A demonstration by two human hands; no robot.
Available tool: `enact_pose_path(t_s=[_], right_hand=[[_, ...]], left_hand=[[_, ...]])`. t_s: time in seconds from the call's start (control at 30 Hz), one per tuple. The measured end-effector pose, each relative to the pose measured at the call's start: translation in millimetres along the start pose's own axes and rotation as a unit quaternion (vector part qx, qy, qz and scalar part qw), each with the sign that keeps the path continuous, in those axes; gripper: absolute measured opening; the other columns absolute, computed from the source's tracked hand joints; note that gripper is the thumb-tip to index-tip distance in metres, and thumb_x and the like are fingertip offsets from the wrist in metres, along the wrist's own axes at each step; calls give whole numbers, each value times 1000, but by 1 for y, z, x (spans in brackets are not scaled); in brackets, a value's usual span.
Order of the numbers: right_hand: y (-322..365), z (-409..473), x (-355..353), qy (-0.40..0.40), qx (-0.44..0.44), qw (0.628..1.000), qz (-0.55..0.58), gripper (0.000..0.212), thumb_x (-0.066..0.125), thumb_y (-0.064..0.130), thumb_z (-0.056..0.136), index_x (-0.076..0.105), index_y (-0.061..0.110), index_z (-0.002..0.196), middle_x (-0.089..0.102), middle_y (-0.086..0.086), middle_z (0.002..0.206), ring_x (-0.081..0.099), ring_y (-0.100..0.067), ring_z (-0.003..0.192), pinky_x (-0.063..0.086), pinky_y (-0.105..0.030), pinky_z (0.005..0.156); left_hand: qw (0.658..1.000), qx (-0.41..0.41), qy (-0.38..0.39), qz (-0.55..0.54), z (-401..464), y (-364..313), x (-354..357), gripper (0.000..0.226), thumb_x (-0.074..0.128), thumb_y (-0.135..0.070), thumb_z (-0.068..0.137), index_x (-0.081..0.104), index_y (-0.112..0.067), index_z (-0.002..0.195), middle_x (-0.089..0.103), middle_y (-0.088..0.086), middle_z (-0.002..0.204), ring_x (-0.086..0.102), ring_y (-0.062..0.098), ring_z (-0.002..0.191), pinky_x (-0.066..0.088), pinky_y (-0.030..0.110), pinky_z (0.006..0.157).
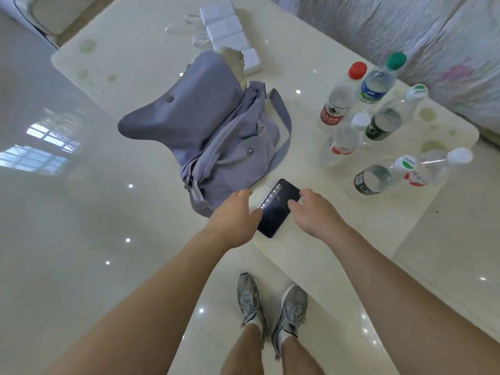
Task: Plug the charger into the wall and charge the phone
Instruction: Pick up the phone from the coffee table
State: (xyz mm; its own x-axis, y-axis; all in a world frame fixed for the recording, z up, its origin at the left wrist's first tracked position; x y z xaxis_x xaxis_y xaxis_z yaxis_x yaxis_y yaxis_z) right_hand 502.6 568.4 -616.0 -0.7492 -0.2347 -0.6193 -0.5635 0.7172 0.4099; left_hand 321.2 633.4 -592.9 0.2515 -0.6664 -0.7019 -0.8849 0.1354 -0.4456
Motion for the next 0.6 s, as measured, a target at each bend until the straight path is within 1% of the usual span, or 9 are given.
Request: enact_pose_path(t_s=[0.07,0.13,0.2,0.3,0.37,0.43,0.5,0.57,0.6], right_hand=[[-12,8,19,4,25,999,48,48,46,38,97,50,8,134,58,-15,134,54,-35,120,38,-35,84],[-22,13,38,3,49,994,95,46,50,39,95,52,9,131,61,-13,127,56,-33,115,36,-34,79],[-28,15,54,-4,70,988,135,48,51,39,94,51,8,131,65,-12,119,59,-33,110,41,-36,80],[-42,24,75,-21,111,975,194,52,53,38,94,49,6,134,66,-13,119,60,-34,111,44,-37,85],[-49,28,86,-28,131,965,224,52,53,38,94,48,5,134,66,-12,117,61,-33,109,47,-38,87],[-53,32,95,-32,139,961,239,48,54,37,93,50,5,129,68,-12,112,62,-34,105,50,-43,90],[-56,35,100,-36,147,955,255,46,55,36,93,50,6,126,68,-11,108,62,-33,102,51,-45,91],[-58,38,103,-40,156,948,274,47,56,36,92,50,6,128,67,-8,107,61,-32,102,50,-42,89],[-60,40,105,-42,158,946,281,49,57,36,92,50,7,130,67,-6,106,61,-31,102,50,-41,88]], left_hand=[[1000,-2,7,-7,16,4,15,62,51,-42,98,36,-14,151,45,7,154,45,28,138,38,39,108],[1000,0,15,-6,32,7,28,61,50,-42,98,37,-14,151,47,7,153,46,28,137,39,38,107],[1000,-3,23,-5,44,9,36,60,50,-40,98,38,-13,151,49,7,151,48,28,135,40,36,104],[999,-14,44,-15,65,16,55,56,51,-35,99,40,-10,148,56,8,143,54,28,127,45,35,98],[998,-22,56,-22,76,22,66,54,52,-33,99,42,-9,145,61,8,131,59,29,119,49,34,91],[997,-38,58,-40,85,28,75,54,55,-35,96,44,-12,143,64,4,116,61,26,105,51,34,86],[996,-52,60,-51,92,33,83,46,57,-36,94,49,-15,134,62,-1,100,62,25,94,53,35,83],[995,-58,61,-57,98,36,88,33,59,-36,92,53,-17,120,60,-4,86,63,25,87,56,41,82],[994,-61,60,-63,101,38,90,32,60,-35,91,54,-17,117,59,-6,81,63,24,82,57,42,81]])
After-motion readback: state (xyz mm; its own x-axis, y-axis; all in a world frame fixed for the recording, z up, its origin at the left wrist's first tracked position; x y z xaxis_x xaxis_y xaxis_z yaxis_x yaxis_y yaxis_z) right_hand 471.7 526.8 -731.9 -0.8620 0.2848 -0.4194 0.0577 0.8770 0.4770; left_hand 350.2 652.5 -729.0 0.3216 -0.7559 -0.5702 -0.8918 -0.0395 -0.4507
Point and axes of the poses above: each hand's wrist, its own z-axis towards the middle knuckle, its own x-axis out of the palm, y = z × x, the point moved 8 cm from there along z, towards the middle knuckle
